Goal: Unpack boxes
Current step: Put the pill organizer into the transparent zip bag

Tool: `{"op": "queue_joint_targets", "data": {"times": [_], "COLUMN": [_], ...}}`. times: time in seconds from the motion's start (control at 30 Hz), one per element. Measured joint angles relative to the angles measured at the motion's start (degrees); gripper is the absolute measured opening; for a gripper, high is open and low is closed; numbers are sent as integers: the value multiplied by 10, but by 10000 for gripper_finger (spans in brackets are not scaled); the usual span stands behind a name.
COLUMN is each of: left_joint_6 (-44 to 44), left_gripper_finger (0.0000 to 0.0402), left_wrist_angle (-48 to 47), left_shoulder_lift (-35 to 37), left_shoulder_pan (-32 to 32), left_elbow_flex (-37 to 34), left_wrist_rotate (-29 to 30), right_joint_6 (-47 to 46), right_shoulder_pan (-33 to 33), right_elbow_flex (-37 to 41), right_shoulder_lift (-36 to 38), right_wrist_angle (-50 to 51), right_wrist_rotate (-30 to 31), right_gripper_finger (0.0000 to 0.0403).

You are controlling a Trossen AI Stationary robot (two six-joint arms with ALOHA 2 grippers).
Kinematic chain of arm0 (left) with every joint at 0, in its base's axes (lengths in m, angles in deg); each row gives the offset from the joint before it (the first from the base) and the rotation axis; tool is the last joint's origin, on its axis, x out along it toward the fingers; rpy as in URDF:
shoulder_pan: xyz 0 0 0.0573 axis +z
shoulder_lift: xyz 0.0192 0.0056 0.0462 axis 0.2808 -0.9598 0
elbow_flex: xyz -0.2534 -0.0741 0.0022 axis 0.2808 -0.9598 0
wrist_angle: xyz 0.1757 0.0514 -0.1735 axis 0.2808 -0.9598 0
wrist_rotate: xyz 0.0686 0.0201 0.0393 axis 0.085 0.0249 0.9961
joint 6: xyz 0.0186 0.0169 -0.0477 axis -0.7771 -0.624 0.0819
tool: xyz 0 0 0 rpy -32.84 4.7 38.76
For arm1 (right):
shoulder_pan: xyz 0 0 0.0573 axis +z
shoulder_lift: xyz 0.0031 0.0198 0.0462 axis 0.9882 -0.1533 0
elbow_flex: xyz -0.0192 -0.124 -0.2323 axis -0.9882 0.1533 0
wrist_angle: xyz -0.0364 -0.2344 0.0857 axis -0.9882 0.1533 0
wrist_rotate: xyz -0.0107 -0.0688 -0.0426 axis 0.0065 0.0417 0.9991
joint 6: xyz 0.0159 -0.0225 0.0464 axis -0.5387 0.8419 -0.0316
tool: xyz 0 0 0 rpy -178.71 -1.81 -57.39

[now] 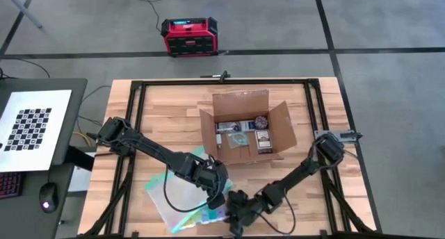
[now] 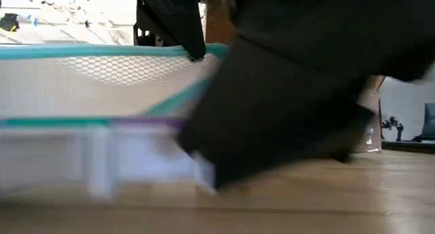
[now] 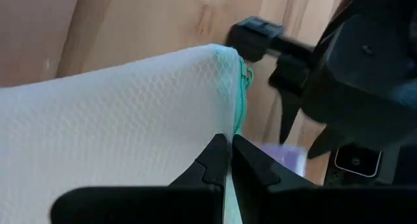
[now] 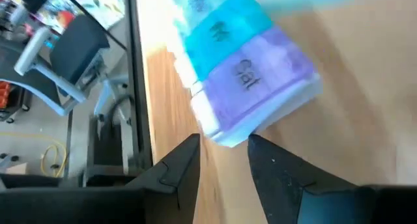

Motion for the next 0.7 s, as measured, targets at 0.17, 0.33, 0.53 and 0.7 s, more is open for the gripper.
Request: {"op": "queue_joint_targets", "data": {"times": [0.17,0.33,0.53,0.7], "left_joint_6": [-9,-15,-15,-15], "left_gripper_finger": [0,0,0,0], "left_wrist_angle": [1,13,26,23], "left_shoulder_lift": [0,0,0,0], "left_shoulder_pan": [0,0,0,0], "left_elbow_flex": [-1,-24,-31,-31], "left_wrist_rotate": [0,3,-8,-16], "right_joint_6": [47,68,98,87], "right_shoulder_pan": [-16,-20,-32,-35], "right_elbow_flex": [0,0,0,1], "right_shoulder_lift": [0,0,0,11], "right_wrist_angle": [-13,-18,-18,-13], "right_wrist_rotate": [11,12,42,16], "right_gripper_finger": [123,123,123,123]}}
